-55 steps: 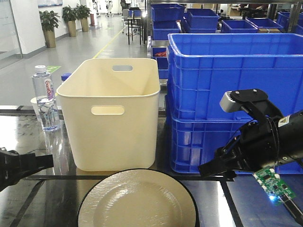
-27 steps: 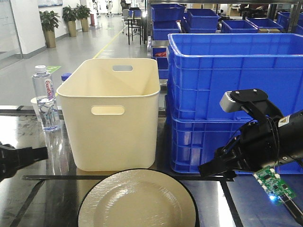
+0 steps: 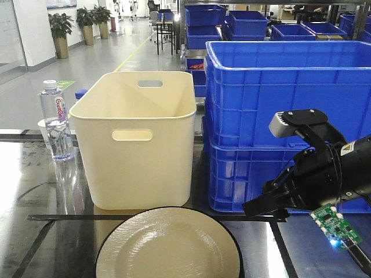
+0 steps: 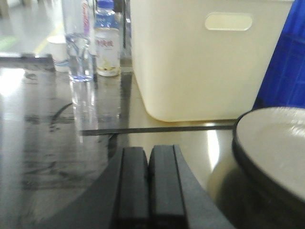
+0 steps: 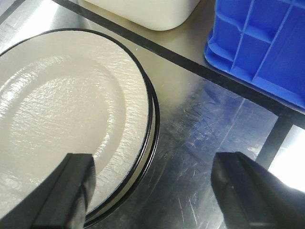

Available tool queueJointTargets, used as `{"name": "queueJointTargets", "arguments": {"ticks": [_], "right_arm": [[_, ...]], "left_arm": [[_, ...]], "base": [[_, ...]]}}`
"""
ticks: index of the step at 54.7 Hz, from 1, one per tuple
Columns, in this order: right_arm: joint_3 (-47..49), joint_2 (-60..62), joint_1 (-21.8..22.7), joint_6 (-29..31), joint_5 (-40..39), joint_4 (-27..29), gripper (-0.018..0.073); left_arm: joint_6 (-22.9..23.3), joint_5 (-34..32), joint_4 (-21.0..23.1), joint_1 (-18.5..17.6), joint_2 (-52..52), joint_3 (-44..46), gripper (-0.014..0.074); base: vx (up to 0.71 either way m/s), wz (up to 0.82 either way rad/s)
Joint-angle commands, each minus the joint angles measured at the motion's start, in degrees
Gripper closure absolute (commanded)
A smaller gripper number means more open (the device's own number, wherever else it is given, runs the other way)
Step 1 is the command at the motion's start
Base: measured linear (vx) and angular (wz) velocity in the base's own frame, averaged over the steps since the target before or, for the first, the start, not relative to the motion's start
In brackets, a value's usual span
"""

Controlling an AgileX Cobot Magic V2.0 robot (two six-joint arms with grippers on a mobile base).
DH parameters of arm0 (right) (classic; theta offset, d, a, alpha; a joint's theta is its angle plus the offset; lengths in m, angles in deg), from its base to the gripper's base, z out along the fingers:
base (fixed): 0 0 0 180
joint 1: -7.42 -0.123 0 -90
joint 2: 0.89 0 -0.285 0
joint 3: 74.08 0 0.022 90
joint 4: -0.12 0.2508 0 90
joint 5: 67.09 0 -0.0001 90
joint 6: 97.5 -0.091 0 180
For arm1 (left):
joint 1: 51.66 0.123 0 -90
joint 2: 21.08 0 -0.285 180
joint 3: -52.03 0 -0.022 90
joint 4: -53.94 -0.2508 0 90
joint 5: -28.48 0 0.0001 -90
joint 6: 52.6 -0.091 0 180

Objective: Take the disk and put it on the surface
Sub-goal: 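Open both grippers and withdraw them from the plate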

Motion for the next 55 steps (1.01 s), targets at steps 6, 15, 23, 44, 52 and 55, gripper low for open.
{"name": "queueJointTargets", "arguments": {"ticks": [6, 15, 23, 44, 52, 55], "right_arm": [[1.82, 1.95, 0.27, 0.22, -2.48, 1.29, -0.0002], [1.82, 1.95, 0.27, 0.22, -2.48, 1.29, -0.0002], [1.75, 1.95, 0.27, 0.22, -2.46, 1.29, -0.0002], [1.75, 1.95, 0.27, 0.22, -2.46, 1.29, -0.0002], [1.76, 1.95, 0.27, 0.22, -2.51, 1.29, -0.0002], [1.76, 1.95, 0.27, 0.22, -2.51, 1.29, -0.0002]], "left_arm": [[2.85, -10.23, -4.39, 0.08, -12.59, -12.92, 0.0603], [2.96, -9.99, -4.04, 1.9, -22.62, -19.57, 0.0603], [2.99, -8.19, -3.95, 3.91, -24.75, -19.49, 0.0603], [2.99, -8.19, -3.95, 4.09, -24.87, -19.49, 0.0603], [2.99, -8.19, -3.95, 4.09, -24.87, -19.49, 0.0603], [2.99, -8.19, -3.95, 4.09, -24.87, -19.49, 0.0603]], "base": [[0.0, 0.0], [0.0, 0.0], [0.0, 0.0], [0.0, 0.0], [0.0, 0.0], [0.0, 0.0]]}}
